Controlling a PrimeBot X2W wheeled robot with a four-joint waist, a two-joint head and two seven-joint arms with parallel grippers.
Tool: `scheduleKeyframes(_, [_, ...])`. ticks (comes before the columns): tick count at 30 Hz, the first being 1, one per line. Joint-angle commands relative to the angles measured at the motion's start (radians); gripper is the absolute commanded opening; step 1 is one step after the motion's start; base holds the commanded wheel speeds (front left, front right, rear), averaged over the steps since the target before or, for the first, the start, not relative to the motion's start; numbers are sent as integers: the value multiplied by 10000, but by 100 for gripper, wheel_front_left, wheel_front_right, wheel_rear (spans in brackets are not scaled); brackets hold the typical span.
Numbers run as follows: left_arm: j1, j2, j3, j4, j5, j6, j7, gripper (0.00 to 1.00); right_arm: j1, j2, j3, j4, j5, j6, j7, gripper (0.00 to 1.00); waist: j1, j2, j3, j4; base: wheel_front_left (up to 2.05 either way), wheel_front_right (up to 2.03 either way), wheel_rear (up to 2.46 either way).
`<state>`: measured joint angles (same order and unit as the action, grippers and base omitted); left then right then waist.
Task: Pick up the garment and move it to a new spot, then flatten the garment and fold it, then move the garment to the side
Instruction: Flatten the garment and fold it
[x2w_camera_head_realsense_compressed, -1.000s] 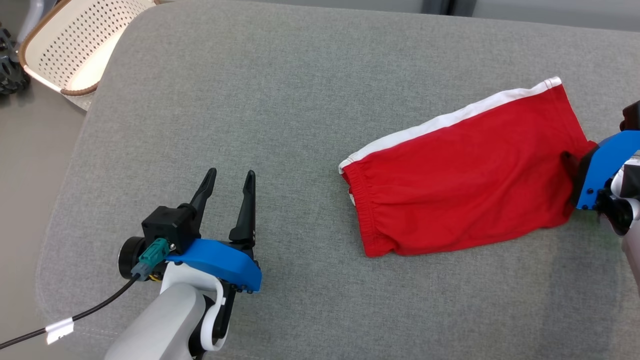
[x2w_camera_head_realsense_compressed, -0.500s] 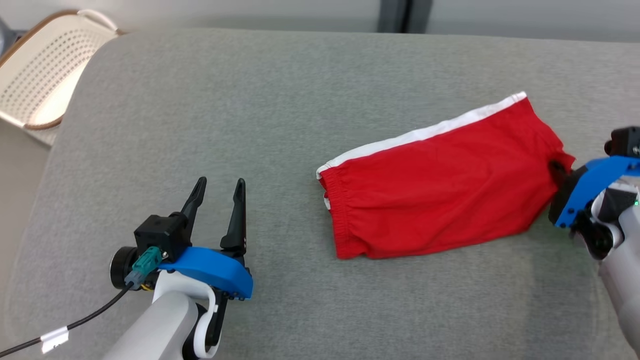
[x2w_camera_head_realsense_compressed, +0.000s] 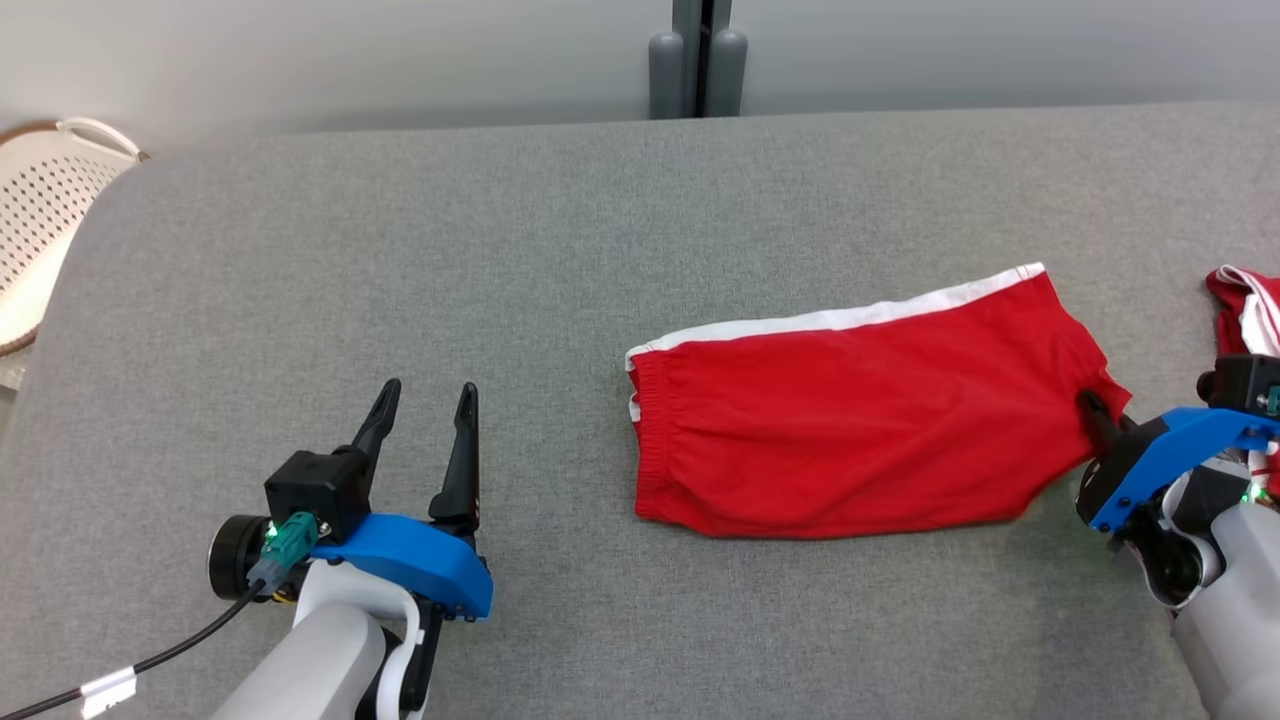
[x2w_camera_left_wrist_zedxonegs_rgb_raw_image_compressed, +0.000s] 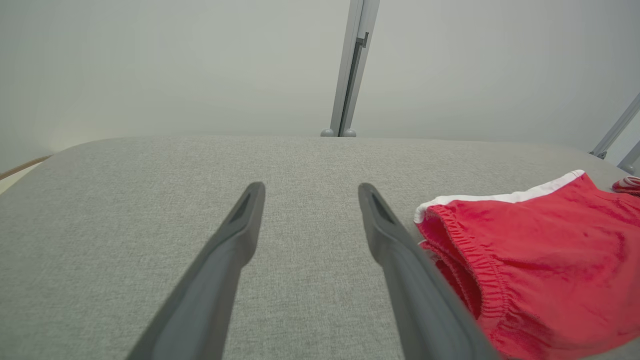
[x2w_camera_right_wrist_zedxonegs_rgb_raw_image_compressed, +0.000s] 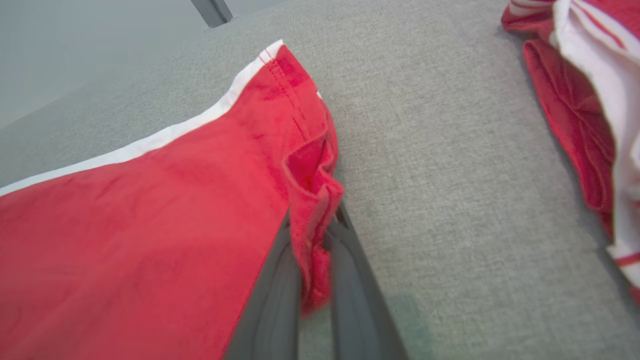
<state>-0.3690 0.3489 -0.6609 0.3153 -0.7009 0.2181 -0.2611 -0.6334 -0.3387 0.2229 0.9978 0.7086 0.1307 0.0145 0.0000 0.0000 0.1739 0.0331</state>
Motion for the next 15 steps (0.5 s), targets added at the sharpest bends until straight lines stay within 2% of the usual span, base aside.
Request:
scheduleKeyframes(1, [120,26,-35,36,63,-19,9,100,193,65,-62,-23,112,2,-116,0,0,0,-100,-22,0,0,0])
scheduleKeyframes(7, [341,-40,-89,135,-78,-21,7,100,593,388,161,-764,386,3,-412,0,0,0,-574,126,0,0,0])
scheduleKeyframes(15, [799,35,55,16,-217,101,-17,100,942,1054,1255,-2650,185,3,-217,0,0,0,-1009,396,0,0,0])
